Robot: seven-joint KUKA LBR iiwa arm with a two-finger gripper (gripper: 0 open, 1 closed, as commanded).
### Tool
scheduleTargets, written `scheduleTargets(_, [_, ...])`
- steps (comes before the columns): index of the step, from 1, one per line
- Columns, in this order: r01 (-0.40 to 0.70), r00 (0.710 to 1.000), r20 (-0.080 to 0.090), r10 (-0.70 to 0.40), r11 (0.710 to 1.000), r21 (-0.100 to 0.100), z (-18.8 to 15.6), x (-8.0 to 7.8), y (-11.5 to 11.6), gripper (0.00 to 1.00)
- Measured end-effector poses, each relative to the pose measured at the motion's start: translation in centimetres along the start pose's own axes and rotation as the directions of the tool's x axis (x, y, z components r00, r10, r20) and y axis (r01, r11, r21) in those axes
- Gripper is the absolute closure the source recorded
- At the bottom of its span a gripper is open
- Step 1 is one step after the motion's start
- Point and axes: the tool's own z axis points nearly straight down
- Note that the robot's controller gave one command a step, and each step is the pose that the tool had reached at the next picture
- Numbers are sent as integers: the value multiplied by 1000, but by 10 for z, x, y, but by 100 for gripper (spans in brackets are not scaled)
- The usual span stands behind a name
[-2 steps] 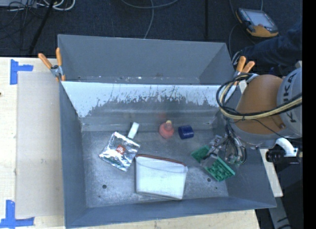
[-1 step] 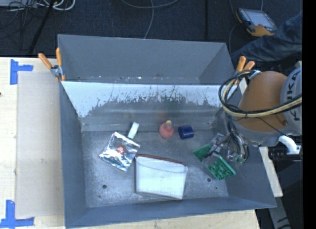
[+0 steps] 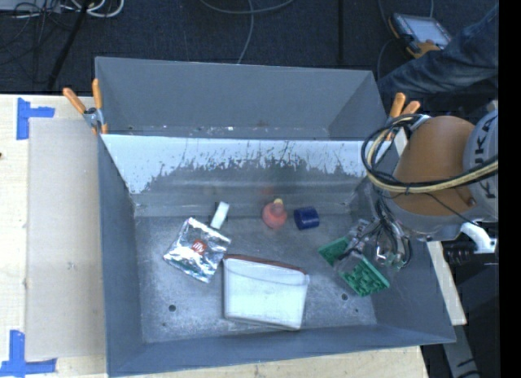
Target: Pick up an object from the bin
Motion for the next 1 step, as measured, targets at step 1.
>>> scheduleTargets(1, [6, 1000, 4, -6, 1000, -2, -51, -1, 0, 100])
